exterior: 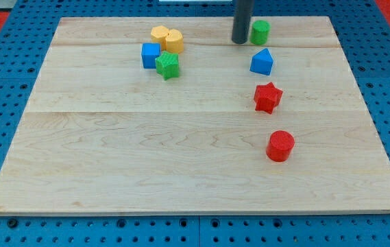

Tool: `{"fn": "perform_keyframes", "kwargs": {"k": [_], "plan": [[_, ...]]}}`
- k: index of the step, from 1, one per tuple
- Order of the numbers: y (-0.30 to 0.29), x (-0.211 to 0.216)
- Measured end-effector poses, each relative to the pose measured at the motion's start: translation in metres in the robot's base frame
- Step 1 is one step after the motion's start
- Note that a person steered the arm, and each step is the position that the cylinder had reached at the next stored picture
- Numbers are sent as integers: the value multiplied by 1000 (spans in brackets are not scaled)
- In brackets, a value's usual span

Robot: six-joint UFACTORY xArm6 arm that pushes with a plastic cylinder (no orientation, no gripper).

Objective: Point tour arm at green star

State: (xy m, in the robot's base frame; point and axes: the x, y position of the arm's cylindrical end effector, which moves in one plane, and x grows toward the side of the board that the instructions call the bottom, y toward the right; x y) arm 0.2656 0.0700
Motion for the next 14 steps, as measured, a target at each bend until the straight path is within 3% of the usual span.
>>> {"fn": "perform_keyframes", "kwargs": {"k": [2,4,7,9,14], "plan": [[-28,91],[-87,149],[-101,133],[-179,152],[-178,109]]}}
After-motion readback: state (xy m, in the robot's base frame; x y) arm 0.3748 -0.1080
